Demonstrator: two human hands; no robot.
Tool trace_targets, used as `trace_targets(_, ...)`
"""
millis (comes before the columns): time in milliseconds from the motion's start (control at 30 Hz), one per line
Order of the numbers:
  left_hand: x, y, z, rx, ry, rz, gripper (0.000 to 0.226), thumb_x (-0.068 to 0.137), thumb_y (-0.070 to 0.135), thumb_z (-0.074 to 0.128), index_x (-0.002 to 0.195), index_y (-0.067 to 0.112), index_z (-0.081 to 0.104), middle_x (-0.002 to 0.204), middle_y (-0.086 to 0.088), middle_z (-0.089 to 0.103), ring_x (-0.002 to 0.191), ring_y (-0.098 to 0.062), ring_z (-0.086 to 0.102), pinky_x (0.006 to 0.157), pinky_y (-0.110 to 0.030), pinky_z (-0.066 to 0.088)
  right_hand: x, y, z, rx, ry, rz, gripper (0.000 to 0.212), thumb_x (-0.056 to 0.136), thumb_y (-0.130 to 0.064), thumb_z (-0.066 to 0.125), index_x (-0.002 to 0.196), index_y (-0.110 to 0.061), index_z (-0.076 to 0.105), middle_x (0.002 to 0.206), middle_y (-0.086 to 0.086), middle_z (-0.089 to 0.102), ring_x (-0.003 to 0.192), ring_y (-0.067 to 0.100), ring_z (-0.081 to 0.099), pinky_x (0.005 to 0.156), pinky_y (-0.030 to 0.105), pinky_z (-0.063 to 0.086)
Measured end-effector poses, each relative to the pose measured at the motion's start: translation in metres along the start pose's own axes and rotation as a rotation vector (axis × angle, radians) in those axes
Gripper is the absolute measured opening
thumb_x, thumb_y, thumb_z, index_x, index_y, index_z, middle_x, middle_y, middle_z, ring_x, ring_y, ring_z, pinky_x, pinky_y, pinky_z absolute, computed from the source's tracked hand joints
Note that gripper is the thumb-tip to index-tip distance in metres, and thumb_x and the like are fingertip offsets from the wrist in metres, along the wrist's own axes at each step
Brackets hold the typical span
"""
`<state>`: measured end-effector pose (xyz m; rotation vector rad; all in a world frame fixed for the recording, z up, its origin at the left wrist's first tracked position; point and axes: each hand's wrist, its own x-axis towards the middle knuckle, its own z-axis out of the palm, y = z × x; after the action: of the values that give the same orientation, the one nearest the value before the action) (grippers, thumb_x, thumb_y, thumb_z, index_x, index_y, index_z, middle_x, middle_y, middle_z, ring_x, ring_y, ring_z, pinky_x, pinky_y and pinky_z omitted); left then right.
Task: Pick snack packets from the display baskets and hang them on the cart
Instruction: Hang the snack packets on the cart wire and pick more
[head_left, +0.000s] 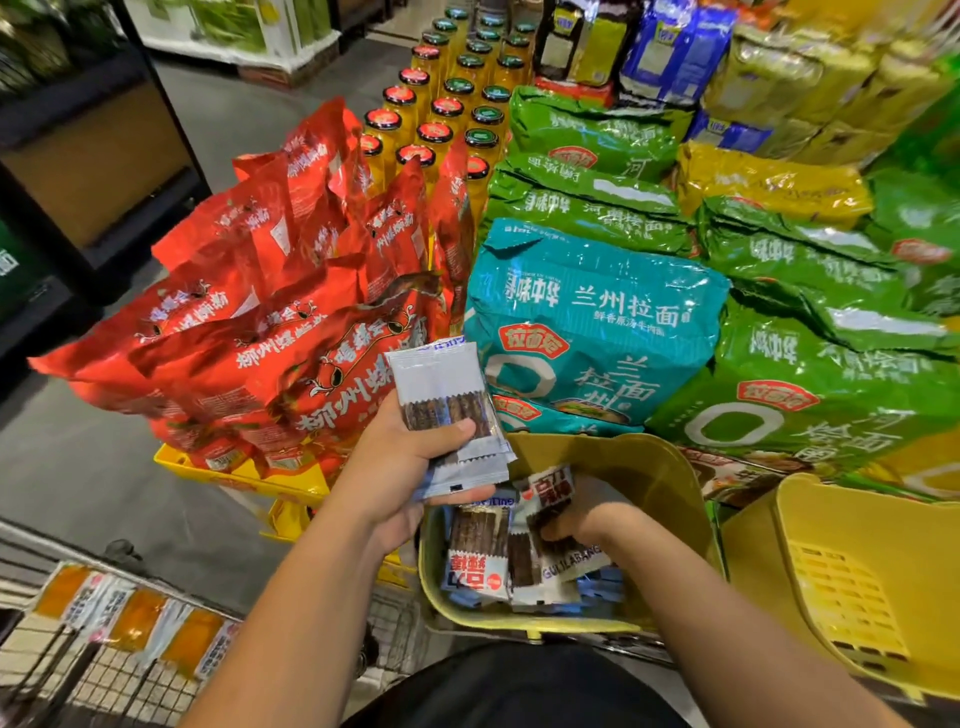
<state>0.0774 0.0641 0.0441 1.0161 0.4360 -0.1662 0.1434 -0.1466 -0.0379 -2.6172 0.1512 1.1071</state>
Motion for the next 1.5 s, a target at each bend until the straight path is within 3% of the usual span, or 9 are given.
trace_targets(300,0.007,-0.005,0.006,0.063,0.011,0.018,0.049,0.09,-0.006,0.065,0.131,0.019,0.055,0.111,-0.016,0.075,0.088,-0.038,0.075,0.055,-0.047,0.061,-0.013,0.019,-0.027,-0.415,0.02,0.095,0.095,0.084,-0.033,0.079,0.156,-0.015,0.021,0.15,0.009,0.048,0.131,0.032,0.053,0.102,0.044,0.051)
trace_targets(500,0.001,0.003,0.009,-0.048,0.005,-0.06,0.03,0.099,0.017,0.046,0.124,0.018,0.063,0.105,-0.016,0.076,0.082,-0.036,0.075,0.059,-0.059,0.059,-0.009,0.015,-0.013,-0.507,-0.167,-0.155,0.068,0.097,-0.033,0.061,0.158,-0.03,0.029,0.164,0.004,0.027,0.145,0.03,0.037,0.116,0.041,0.038)
trace_targets(633,-0.002,0.005,0.001,-0.069,-0.019,-0.115,0.038,0.101,0.027,0.037,0.116,0.016,0.07,0.108,-0.017,0.076,0.085,-0.037,0.075,0.061,-0.06,0.058,-0.026,0.007,-0.032,-0.507,-0.148,-0.198,0.046,0.102,-0.047,0.05,0.14,-0.023,0.056,0.143,0.003,0.056,0.124,0.025,0.055,0.105,0.038,0.046)
trace_targets(767,-0.004,0.0,-0.005,-0.015,-0.071,-0.091,0.032,0.105,0.019,0.04,0.127,0.024,0.063,0.114,-0.013,0.075,0.088,-0.036,0.075,0.056,-0.057,0.06,-0.052,-0.009,-0.051,0.296,0.06,-0.431,0.031,0.099,-0.049,0.055,0.111,-0.025,0.07,0.108,-0.004,0.071,0.096,0.016,0.066,0.095,0.044,0.053)
trace_targets(867,-0.005,-0.009,-0.001,0.028,-0.077,-0.029,0.036,0.094,0.008,0.058,0.13,0.016,0.059,0.115,-0.018,0.074,0.089,-0.034,0.075,0.058,-0.049,0.063,-0.067,-0.031,-0.05,0.913,-0.172,-0.524,0.029,0.101,-0.041,0.055,0.114,-0.019,0.068,0.105,0.002,0.074,0.099,0.027,0.072,0.095,0.048,0.054)
trace_targets(1000,-0.002,-0.017,0.003,0.249,0.012,0.153,0.059,0.074,0.005,0.084,0.127,0.012,0.059,0.117,-0.017,0.073,0.101,-0.032,0.073,0.077,-0.043,0.06,-0.069,-0.041,-0.032,0.951,-0.203,-0.716,0.04,0.092,-0.009,0.07,0.131,-0.018,0.062,0.122,0.006,0.073,0.115,0.027,0.068,0.096,0.042,0.056)
trace_targets(1133,-0.002,-0.007,-0.002,0.248,0.024,0.109,0.027,0.095,0.013,0.066,0.121,0.016,0.066,0.116,-0.016,0.074,0.106,-0.035,0.07,0.094,-0.061,0.053,-0.062,-0.03,-0.031,1.123,-0.196,-0.613,0.05,0.087,-0.001,0.072,0.134,-0.012,0.059,0.121,0.013,0.072,0.111,0.035,0.069,0.089,0.046,0.059)
trace_targets(1333,-0.001,-0.006,0.001,0.352,-0.019,0.065,0.039,0.087,-0.005,0.07,0.122,0.01,0.06,0.11,-0.016,0.075,0.094,-0.031,0.074,0.082,-0.05,0.06,-0.058,-0.02,-0.038,1.204,-0.272,-0.526,0.044,0.092,-0.002,0.065,0.135,-0.008,0.058,0.126,0.017,0.069,0.119,0.037,0.065,0.105,0.057,0.048)
trace_targets(1500,-0.003,-0.015,0.011,0.374,0.006,0.037,0.032,0.092,0.009,0.071,0.122,0.016,0.061,0.11,-0.011,0.076,0.096,-0.037,0.074,0.072,-0.056,0.061,-0.061,-0.013,-0.042,1.123,-0.214,-0.477,0.04,0.09,-0.004,0.068,0.129,-0.013,0.062,0.117,0.013,0.074,0.108,0.035,0.07,0.093,0.052,0.056)
